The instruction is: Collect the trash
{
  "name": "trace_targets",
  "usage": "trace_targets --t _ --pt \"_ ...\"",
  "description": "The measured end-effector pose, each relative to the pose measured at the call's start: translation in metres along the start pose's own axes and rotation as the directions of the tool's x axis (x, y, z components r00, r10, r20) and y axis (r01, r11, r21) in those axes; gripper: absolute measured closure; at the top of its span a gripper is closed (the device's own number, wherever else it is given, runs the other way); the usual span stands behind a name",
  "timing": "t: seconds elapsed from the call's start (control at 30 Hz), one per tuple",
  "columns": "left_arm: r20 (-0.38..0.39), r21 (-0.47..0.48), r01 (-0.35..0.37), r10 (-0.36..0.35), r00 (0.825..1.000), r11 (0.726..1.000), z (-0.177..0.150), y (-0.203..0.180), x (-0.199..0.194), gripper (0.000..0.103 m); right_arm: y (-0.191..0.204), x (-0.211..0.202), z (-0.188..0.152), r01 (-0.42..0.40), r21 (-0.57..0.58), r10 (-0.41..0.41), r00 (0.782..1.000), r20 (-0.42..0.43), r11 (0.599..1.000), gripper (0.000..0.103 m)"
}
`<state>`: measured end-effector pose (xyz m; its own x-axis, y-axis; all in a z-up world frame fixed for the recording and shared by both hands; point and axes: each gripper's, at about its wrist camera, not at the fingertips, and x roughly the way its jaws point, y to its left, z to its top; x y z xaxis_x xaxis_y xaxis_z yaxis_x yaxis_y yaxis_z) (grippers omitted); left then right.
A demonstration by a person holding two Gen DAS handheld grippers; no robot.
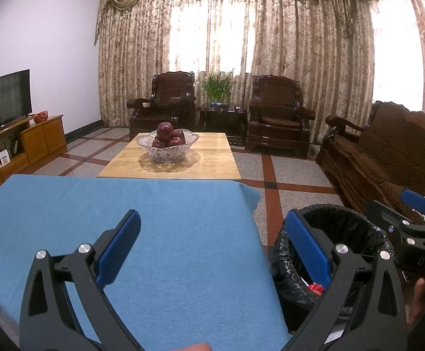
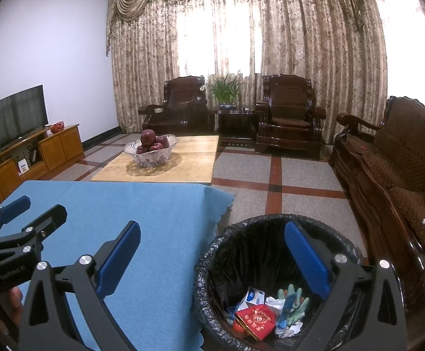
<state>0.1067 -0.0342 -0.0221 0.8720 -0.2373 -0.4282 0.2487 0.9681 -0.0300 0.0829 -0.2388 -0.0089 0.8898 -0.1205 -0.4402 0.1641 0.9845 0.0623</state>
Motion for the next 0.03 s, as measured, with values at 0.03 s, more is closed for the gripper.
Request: trace_targets --t 0.03 --pt "0.0 0.0 0.001 -0.001 1.0 1.0 0.0 0.0003 0.0006 0.007 0.0001 0.0 0.0002 0.0 0.0 0.0 1.0 0.0 1.0 0.006"
